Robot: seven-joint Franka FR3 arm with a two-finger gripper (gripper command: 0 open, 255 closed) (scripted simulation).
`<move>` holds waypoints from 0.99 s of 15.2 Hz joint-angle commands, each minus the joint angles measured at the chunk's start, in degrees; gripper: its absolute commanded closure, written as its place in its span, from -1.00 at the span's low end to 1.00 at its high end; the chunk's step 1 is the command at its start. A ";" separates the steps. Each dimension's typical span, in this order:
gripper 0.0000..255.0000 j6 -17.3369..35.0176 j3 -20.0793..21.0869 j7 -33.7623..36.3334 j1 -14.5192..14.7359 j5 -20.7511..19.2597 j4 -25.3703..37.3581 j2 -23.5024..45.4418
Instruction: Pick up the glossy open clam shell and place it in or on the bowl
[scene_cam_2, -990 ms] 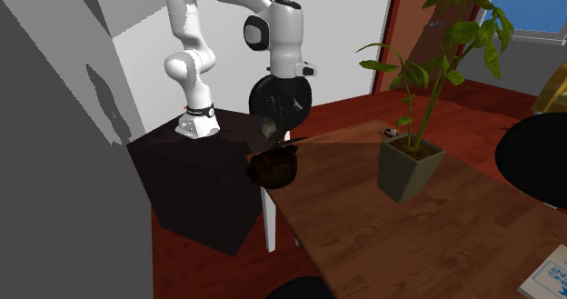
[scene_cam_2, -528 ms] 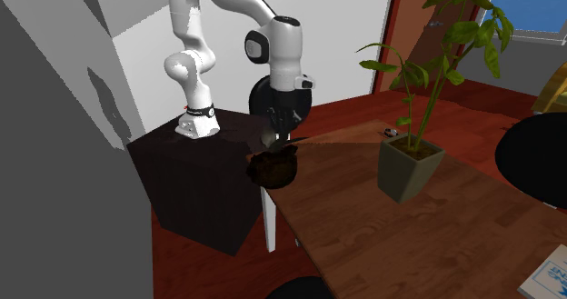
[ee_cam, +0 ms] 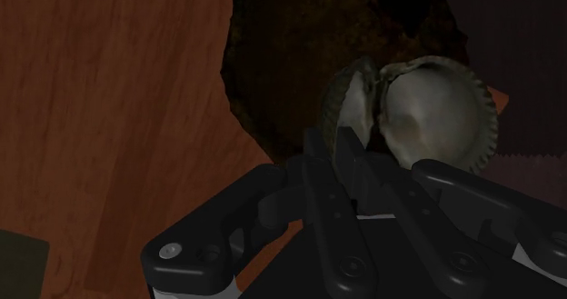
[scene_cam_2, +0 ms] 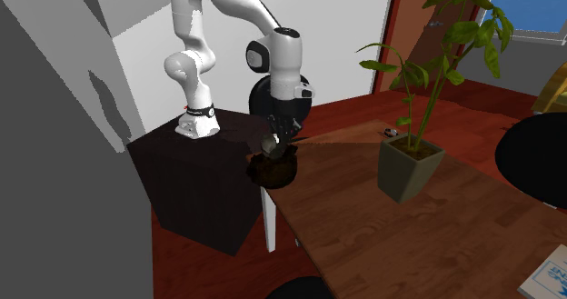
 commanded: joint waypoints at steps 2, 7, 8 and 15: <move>1.00 0.05 0.00 -0.02 -0.01 0.01 -0.03 0.00; -1.00 0.05 0.00 -0.02 -0.01 0.01 -0.03 0.01; -1.00 0.05 0.00 -0.02 -0.01 0.01 -0.03 0.01; -1.00 -6.86 -0.29 1.55 0.46 -2.20 2.65 -4.54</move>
